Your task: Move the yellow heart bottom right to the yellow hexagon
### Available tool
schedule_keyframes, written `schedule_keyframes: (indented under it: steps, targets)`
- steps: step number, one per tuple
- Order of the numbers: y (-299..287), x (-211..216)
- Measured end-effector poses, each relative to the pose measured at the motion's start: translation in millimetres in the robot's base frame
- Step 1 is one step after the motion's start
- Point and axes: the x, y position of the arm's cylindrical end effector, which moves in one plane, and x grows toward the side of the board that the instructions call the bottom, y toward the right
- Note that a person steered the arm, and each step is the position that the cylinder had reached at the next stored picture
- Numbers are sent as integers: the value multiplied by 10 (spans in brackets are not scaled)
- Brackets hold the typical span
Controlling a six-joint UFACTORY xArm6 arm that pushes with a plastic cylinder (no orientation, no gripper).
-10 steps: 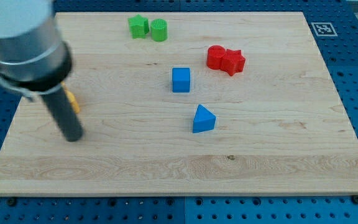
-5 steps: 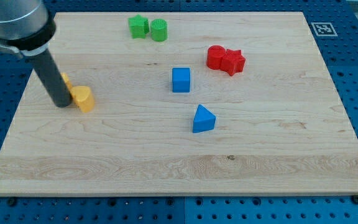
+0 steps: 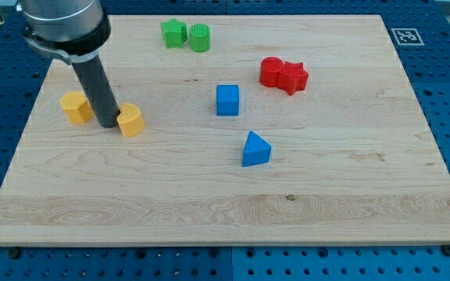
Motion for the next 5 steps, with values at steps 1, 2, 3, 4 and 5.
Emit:
schedule_keyframes:
  steps: [1, 2, 3, 4, 5]
  targets:
    - [1, -54]
    - [114, -53]
    - [338, 7]
    - [524, 126]
    - [576, 213]
